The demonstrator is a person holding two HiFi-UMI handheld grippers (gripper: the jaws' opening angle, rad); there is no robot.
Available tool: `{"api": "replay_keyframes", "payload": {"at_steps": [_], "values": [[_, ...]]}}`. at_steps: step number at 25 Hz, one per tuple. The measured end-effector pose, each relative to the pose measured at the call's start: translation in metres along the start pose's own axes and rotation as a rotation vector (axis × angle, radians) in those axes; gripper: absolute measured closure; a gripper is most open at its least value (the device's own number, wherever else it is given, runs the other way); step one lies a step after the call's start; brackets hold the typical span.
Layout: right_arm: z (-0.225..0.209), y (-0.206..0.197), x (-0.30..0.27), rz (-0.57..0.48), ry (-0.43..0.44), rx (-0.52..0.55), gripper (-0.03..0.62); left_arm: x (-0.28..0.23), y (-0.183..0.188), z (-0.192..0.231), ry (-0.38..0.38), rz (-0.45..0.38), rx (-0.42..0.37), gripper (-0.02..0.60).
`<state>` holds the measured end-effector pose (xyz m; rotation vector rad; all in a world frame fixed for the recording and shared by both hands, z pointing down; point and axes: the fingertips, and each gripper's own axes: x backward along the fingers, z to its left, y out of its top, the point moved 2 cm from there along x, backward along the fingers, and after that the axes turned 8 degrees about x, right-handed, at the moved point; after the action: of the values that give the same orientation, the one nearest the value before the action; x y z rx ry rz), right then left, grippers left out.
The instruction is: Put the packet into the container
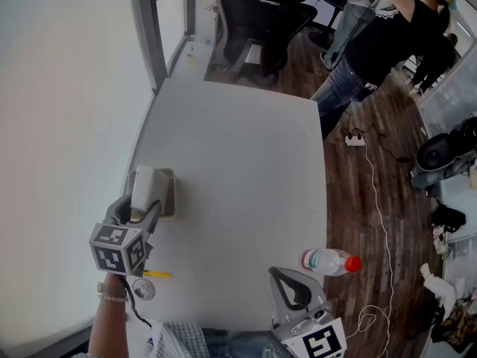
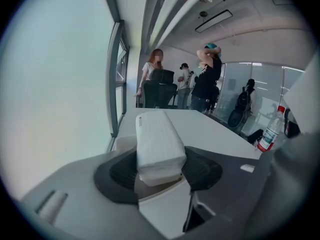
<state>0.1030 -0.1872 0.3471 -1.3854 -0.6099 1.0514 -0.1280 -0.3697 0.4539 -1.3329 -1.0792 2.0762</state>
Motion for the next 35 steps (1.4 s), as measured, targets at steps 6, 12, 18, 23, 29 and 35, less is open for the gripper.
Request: {"api": "replay_keyframes", "payload": {"at_steps": [6, 12, 18, 23, 29, 35], "values": [[-0.002, -0.004, 0.003, 0.012, -0.003, -0.004, 0.595, -0.012, -0.011, 0.003, 0.024, 0.060, -0.032, 0.321], [-0.001, -0.010, -0.019, 0.015, 0.032, -0.006, 0.595, -0.014, -0.012, 0.003, 0.033, 0.059, -0.052, 0.321], [-0.004, -0.002, -0.055, -0.022, 0.068, 0.004, 0.595, -0.018, -0.018, 0.002, 0.063, 0.095, -0.112, 0.319], [-0.007, 0.007, -0.076, -0.050, 0.091, 0.021, 0.595, -0.019, -0.019, -0.001, 0.089, 0.138, -0.132, 0.314], [-0.004, 0.011, -0.086, -0.068, 0.102, 0.020, 0.595, -0.021, -0.018, 0.005, 0.113, 0.118, -0.131, 0.302], [-0.003, 0.008, -0.084, -0.063, 0.103, 0.033, 0.595, -0.013, -0.017, -0.004, 0.088, 0.107, -0.133, 0.281]]}}
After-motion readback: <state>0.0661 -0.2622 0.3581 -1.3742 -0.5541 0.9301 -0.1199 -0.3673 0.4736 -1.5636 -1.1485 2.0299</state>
